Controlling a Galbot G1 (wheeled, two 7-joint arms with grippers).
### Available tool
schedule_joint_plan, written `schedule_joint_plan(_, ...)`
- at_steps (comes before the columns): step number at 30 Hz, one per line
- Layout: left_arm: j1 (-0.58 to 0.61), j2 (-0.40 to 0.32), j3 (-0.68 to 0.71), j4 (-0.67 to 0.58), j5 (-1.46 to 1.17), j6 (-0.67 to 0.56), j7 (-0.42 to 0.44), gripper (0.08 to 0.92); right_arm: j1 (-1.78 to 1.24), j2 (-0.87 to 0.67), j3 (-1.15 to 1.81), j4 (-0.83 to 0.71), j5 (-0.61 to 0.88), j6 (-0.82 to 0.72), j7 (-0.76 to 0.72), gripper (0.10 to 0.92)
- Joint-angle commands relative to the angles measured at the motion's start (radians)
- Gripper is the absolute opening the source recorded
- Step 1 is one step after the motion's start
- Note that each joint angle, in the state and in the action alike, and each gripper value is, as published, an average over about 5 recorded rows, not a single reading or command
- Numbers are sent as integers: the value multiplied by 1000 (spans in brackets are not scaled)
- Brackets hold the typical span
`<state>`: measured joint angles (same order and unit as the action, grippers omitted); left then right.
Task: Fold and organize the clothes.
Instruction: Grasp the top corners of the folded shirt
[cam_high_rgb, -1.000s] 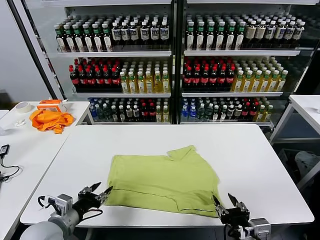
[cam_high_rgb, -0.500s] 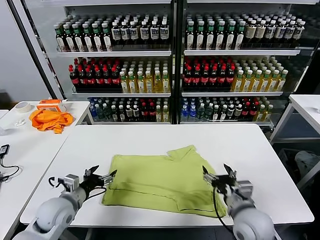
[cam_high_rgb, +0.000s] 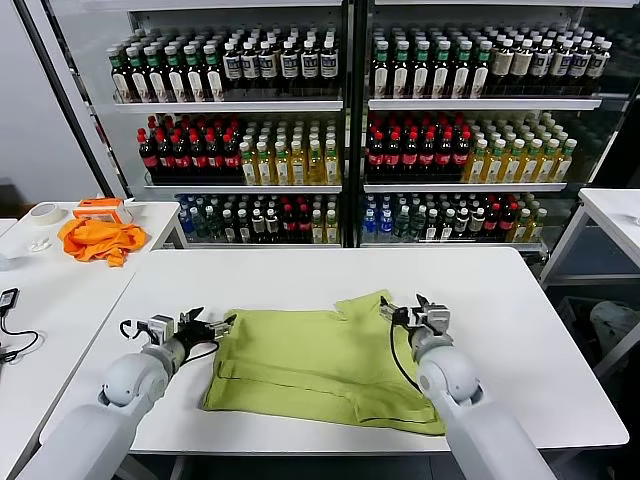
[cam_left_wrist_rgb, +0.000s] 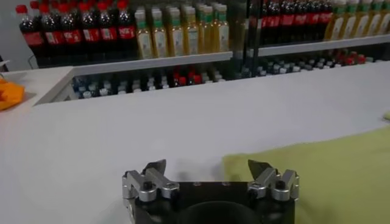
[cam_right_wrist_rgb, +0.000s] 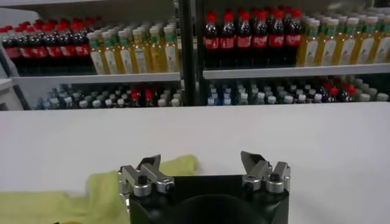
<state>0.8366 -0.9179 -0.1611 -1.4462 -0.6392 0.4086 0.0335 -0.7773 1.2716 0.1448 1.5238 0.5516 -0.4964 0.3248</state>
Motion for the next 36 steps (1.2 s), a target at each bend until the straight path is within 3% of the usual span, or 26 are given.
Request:
schedule_joint_plan(1,-115,-7,60,134,4,-19,25,823,111,83,-35,-220,-22,28,-17,823)
schedule_joint_plan(18,-68,-5,38,73,-5,-23,43,823,116,115,-43,-254,-18,2,16,798)
schedule_joint_plan(23,-49,-8,39,68,-2,-28,60,778,99,110,-46,-220,-10,-17,26,664)
schedule_joint_plan(36,-28,-28,39,63,-2,-32,69,403,83,99,-44,-202,-11,-21,23,291)
